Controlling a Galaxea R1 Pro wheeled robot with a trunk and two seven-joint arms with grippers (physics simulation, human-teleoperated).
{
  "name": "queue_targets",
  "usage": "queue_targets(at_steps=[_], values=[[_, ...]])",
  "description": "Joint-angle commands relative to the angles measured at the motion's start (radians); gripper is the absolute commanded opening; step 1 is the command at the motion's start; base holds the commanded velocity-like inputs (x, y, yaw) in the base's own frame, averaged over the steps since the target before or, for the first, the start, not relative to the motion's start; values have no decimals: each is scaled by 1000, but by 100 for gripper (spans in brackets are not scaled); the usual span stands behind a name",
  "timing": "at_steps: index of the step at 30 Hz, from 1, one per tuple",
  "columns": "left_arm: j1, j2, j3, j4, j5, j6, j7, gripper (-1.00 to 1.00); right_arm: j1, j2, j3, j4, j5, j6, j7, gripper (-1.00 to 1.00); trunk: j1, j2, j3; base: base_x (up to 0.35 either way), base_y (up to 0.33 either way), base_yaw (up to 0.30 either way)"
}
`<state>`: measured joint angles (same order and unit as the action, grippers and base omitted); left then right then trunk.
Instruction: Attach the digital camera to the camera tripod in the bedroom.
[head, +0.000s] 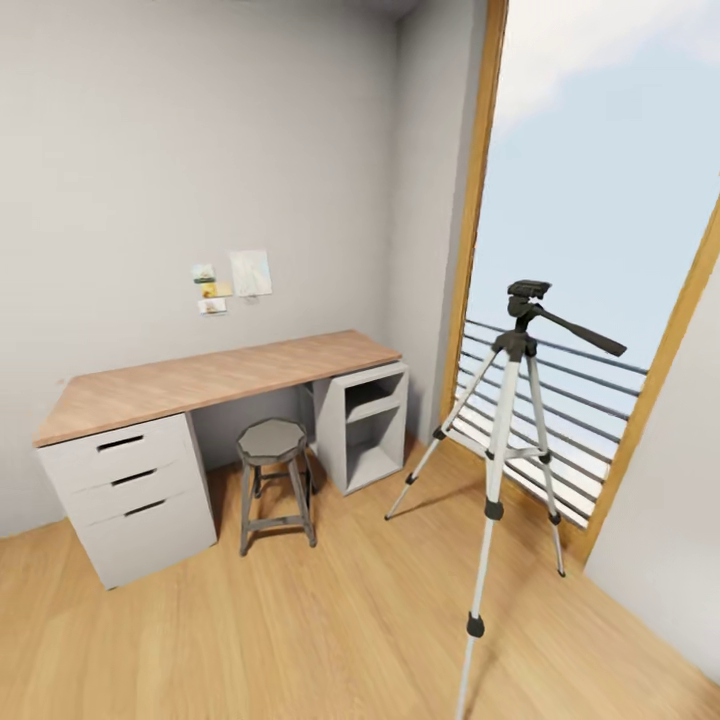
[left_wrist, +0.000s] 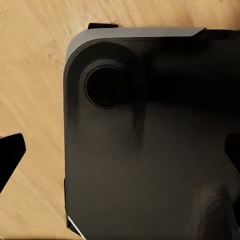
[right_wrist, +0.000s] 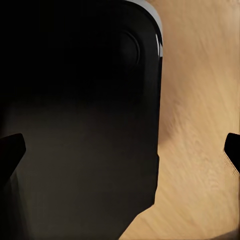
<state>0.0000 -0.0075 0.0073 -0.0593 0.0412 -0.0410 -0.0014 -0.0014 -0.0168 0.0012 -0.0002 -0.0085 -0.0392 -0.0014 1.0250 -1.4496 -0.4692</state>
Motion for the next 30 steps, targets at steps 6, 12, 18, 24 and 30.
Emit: queue_targets(at_steps=[6, 12, 18, 24, 30], values=[[0, -1, 0, -1, 4, -2, 0, 100, 0, 1, 0, 0, -1, -4, 0, 100, 0, 0, -1, 0, 0, 273], [0, -1, 0, -1, 4, -2, 0, 100, 0, 1, 0, 0, -1, -3, 0, 100, 0, 0, -1, 0, 0, 274], [0, -2, 0, -1, 4, -2, 0, 100, 0, 1, 0, 0, -1, -4, 0, 100, 0, 0, -1, 0, 0, 274], [0, -2, 0, -1, 4, -2, 0, 100, 0, 1, 0, 0, -1, -4, 0, 100, 0, 0, -1, 0, 0, 274], [0, -2, 0, -1, 4, -2, 0, 100, 0, 1, 0, 0, -1, -4, 0, 100, 0, 0, -1, 0, 0, 275]])
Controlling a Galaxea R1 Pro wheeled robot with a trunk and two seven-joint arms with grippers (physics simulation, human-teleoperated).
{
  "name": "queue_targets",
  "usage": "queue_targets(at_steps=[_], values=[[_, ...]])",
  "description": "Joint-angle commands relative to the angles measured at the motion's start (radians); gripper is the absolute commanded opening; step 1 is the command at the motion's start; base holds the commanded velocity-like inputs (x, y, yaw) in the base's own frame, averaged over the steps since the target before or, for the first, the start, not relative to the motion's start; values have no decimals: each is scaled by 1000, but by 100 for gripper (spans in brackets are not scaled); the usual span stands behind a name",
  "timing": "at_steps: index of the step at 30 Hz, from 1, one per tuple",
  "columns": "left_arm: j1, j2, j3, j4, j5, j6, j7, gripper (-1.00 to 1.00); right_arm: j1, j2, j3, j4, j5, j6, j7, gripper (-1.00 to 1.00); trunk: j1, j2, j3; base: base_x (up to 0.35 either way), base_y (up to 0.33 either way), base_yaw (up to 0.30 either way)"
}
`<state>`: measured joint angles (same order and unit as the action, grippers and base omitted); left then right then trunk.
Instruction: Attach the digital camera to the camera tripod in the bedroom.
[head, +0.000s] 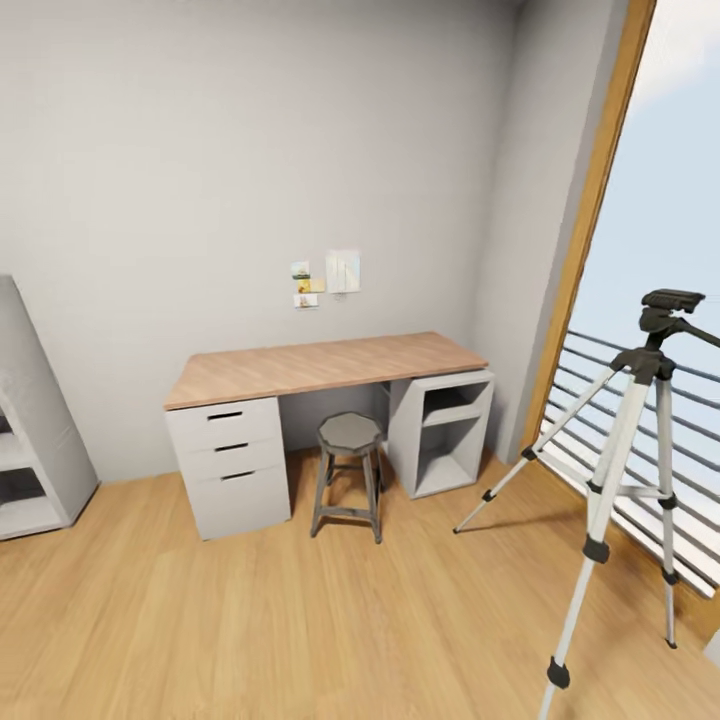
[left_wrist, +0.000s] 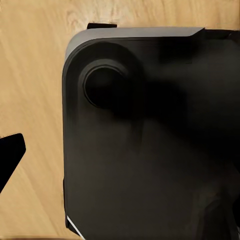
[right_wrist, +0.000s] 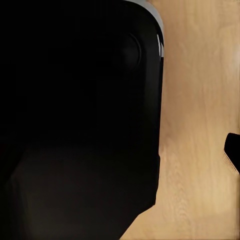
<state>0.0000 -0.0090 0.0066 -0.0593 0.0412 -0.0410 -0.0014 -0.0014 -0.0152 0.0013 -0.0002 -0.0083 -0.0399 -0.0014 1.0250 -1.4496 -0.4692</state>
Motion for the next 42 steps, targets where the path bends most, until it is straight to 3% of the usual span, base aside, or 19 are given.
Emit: queue_targets(at_steps=[1, 42], values=[[0, 0, 0, 0, 4, -2, 0, 100, 0, 0, 0, 0, -1, -3, 0, 100, 0, 0, -1, 0, 0, 275], [0, 1, 1, 0, 5, -2, 0, 100, 0, -3, -3, 0, -2, -3, 0, 100, 0, 0, -1, 0, 0, 276]])
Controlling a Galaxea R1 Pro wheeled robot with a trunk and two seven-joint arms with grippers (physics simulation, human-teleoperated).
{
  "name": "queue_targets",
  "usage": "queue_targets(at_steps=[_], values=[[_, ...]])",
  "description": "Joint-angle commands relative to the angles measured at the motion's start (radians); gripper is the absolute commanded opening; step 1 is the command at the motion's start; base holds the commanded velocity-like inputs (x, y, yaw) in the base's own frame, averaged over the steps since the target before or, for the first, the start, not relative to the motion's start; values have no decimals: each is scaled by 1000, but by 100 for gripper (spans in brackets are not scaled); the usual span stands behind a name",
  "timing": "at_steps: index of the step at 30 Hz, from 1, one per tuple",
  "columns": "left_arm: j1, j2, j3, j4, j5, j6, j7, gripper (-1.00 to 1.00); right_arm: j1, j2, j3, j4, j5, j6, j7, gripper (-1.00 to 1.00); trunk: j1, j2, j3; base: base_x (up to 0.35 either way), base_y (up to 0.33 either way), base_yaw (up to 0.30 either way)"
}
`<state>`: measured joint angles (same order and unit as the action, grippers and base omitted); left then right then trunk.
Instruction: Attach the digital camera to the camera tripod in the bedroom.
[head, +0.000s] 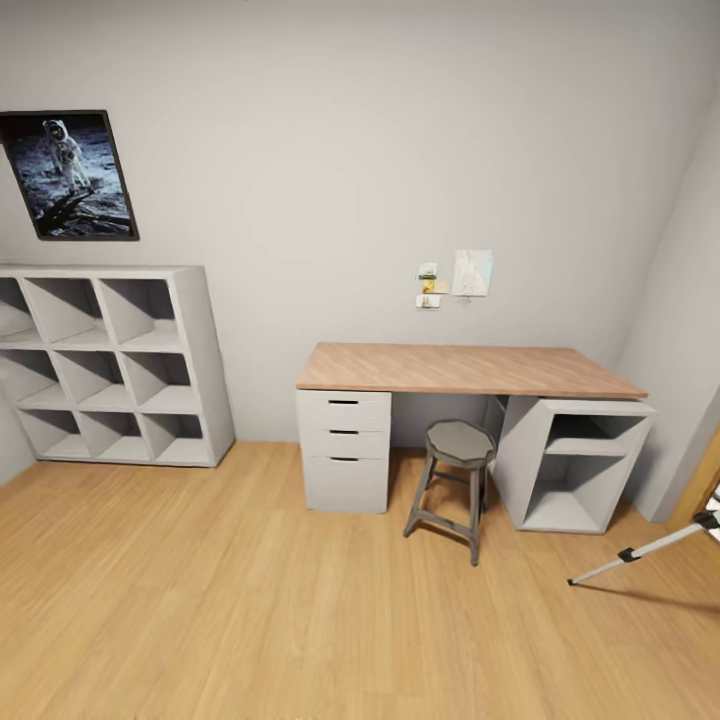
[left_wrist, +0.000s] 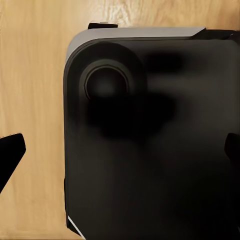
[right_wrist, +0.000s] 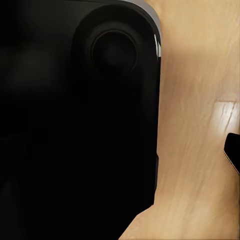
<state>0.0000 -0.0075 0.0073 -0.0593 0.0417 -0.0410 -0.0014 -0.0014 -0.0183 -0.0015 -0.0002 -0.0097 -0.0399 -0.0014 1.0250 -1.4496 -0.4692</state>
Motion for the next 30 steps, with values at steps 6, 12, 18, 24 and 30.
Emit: queue_targets(at_steps=[6, 12, 18, 24, 30], values=[[0, 0, 0, 0, 4, -2, 0, 100, 0, 0, 0, 0, -1, -3, 0, 100, 0, 0, -1, 0, 0, 276], [0, -1, 0, 0, 4, -2, 0, 100, 0, 1, 0, 0, -1, -3, 0, 100, 0, 0, -1, 0, 0, 276], [0, -1, 0, 0, 4, -2, 0, 100, 0, 1, 0, 0, -1, -3, 0, 100, 0, 0, -1, 0, 0, 276], [0, -1, 0, 0, 4, -2, 0, 100, 0, 1, 0, 0, -1, -3, 0, 100, 0, 0, -1, 0, 0, 277], [0, 0, 0, 0, 4, -2, 0, 100, 0, 1, 0, 0, -1, -3, 0, 100, 0, 0, -1, 0, 0, 276]])
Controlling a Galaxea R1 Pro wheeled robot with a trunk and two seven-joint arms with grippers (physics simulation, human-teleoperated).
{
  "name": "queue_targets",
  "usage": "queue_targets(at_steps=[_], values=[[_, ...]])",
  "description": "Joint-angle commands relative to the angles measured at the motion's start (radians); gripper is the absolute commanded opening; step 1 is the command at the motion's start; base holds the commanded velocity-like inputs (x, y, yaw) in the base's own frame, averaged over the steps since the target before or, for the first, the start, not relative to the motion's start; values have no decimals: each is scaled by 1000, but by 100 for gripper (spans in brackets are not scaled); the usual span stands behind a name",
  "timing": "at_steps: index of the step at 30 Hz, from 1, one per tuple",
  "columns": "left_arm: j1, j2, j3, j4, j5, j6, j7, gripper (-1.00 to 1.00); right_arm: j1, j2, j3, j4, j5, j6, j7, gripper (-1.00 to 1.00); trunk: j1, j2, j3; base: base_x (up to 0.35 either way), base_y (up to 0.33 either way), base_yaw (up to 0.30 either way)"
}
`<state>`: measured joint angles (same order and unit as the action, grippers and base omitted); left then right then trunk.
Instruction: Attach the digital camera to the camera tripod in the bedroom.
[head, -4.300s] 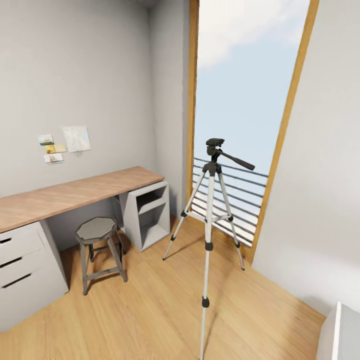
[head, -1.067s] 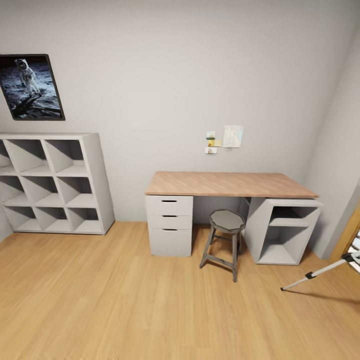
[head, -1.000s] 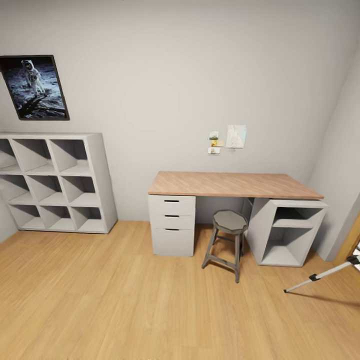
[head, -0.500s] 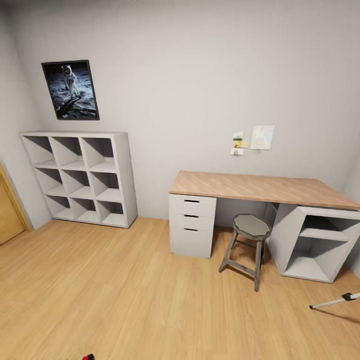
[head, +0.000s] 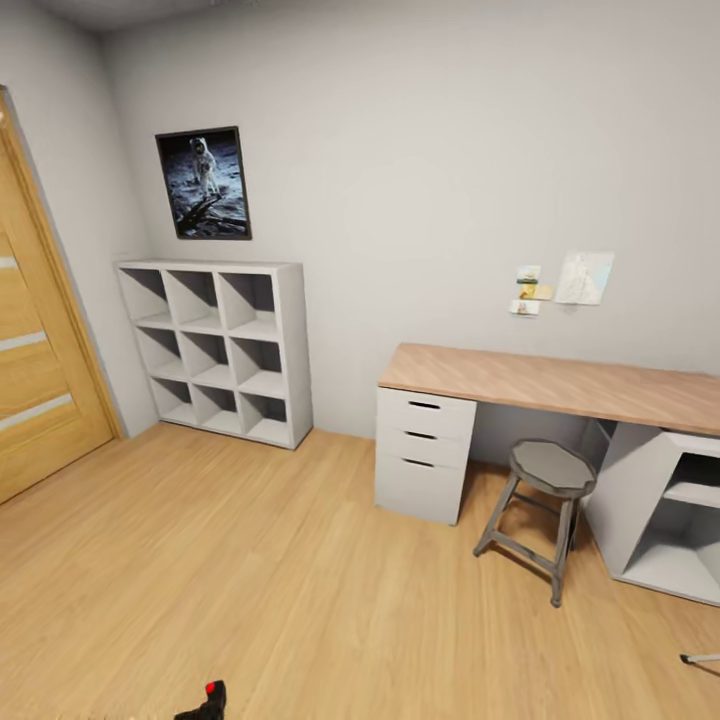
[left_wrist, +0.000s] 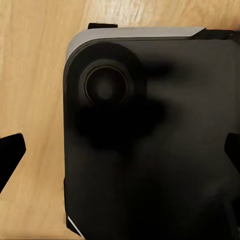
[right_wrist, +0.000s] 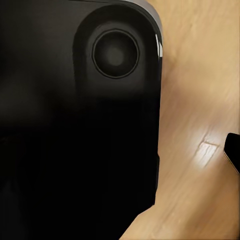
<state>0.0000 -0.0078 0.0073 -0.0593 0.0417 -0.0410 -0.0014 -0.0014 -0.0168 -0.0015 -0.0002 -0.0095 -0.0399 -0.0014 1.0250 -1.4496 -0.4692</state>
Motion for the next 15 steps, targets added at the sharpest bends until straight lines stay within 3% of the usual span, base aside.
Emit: queue_targets(at_steps=[1, 15], values=[[0, 0, 0, 0, 4, -2, 0, 100, 0, 0, 0, 0, -1, -3, 0, 100, 0, 0, -1, 0, 0, 276], [0, 0, 0, 0, 4, -2, 0, 100, 0, -1, 0, 0, -1, -3, 0, 100, 0, 0, -1, 0, 0, 276]])
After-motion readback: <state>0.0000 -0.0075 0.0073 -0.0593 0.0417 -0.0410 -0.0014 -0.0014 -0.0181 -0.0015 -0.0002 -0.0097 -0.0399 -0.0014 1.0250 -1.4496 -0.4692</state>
